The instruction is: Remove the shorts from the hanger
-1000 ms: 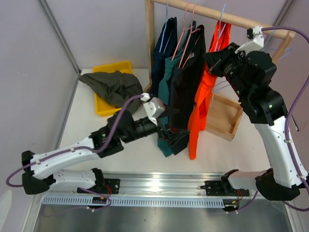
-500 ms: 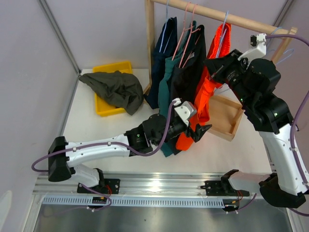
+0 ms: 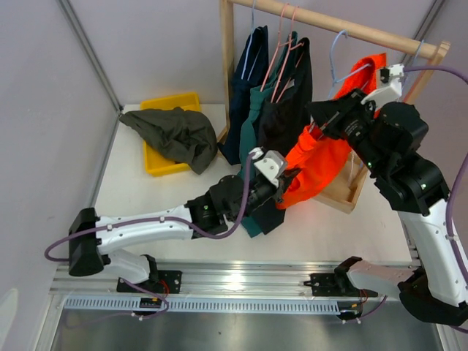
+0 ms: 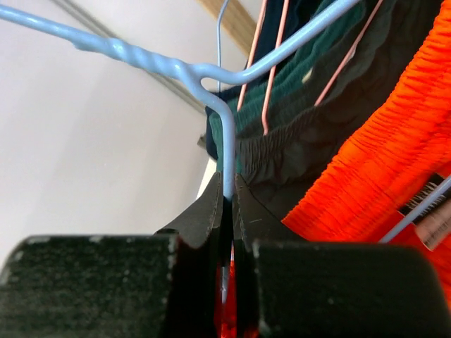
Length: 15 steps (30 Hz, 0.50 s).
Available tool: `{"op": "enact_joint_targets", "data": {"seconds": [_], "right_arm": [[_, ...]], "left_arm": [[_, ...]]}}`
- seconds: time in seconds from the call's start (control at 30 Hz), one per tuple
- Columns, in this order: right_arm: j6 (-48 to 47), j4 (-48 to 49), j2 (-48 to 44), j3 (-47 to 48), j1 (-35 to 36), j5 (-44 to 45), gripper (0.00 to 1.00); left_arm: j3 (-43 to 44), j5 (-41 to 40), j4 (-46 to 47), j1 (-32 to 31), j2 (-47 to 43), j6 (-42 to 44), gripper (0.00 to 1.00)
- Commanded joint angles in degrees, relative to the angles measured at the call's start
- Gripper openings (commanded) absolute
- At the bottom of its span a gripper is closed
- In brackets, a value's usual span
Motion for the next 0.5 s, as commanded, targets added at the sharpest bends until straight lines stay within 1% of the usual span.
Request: {"op": "enact_joint_targets", "data": {"seconds": [0.0,0.03,0.07,0.13,0.17,0.23,0.27,0.37,0.47], "right_arm": [[-4.6,5.0,1.7,4.2,-0.3,2.8,0.00],[-5.2,5.0,2.3,5.0,-0.3,3.2,0.00],[-5.6,5.0,3.0,5.7,-0.4,3.7,0.00],[-6.8,4.9,4.5,8.8,-1.2,4.1,0.00],[-7.0,4.7,5.7,9.8,-1.7,4.0,0.00],[-7.6,4.6,6.8,12.6,-2.1,4.2,0.00],[-7.9,4.6,7.2,13.4,-2.3,4.2,0.00],[-8.2,4.1,8.5,15.7,-3.2,4.4,0.00],[-8.3,4.1,8.7,16.1,-3.9,4.3,0.00]], "left_arm": [[-6.0,-3.9,1.2,-2.7,-7.9,-2.8,0.00],[-7.1,-4.6,1.3,-3.5,-9.4,-3.1,0.00],[-10.7,-5.2,1.3,-4.3,-12.2,-3.6,0.00],[-12.6,-7.6,1.2,-6.9,-14.9,-5.1,0.00],[-15.3,-8.2,0.7,-8.8,-17.1,-5.5,0.00],[-16.9,-11.0,0.2,-11.1,-18.7,-6.5,0.00],[-18.8,-11.9,0.1,-13.3,-19.4,-6.8,0.00],[-20.5,-15.3,-1.5,-16.3,-20.9,-8.5,0.00],[-21.4,-16.3,-3.6,-17.4,-21.7,-10.5,0.00]]}}
